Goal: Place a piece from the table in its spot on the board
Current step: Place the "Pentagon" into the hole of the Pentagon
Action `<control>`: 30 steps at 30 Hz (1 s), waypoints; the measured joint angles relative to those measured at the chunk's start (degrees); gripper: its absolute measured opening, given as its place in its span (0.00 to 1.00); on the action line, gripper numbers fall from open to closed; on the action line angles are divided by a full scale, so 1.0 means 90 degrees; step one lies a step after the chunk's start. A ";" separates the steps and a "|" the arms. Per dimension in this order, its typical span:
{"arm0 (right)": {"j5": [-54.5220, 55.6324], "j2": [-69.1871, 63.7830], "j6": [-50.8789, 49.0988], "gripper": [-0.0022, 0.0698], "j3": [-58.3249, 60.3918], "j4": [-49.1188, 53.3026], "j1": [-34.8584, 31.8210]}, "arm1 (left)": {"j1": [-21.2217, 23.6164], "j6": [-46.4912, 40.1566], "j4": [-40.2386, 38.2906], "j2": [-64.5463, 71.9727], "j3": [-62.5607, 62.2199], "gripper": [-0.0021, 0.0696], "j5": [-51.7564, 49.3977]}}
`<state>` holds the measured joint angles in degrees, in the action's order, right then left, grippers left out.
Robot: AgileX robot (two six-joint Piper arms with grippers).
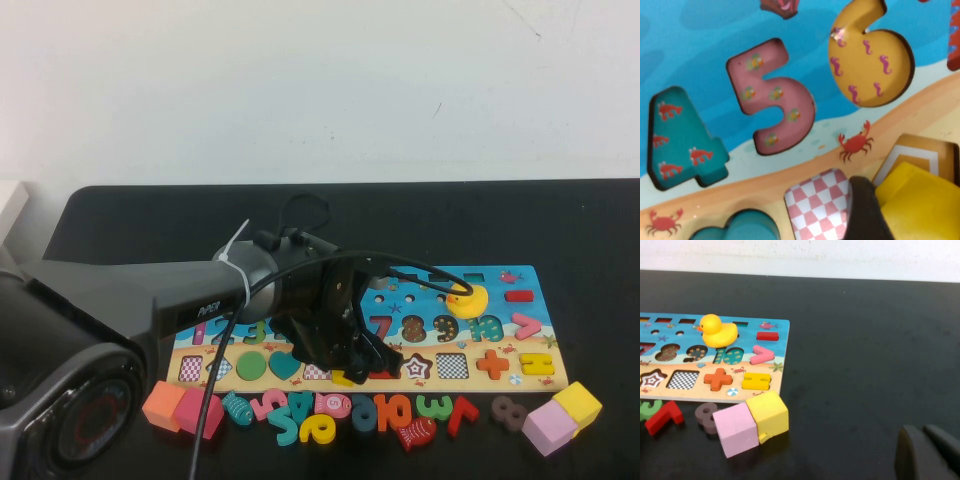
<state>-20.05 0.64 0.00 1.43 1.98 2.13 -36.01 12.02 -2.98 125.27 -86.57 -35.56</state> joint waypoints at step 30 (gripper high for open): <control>0.0000 0.0000 0.0000 0.06 0.0000 0.0000 0.0000 | 0.0014 0.0012 -0.0236 -0.0243 0.0000 0.58 0.0112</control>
<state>-20.05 0.64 0.00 1.43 1.98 2.13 -35.88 12.13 -5.11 123.09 -86.57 -34.56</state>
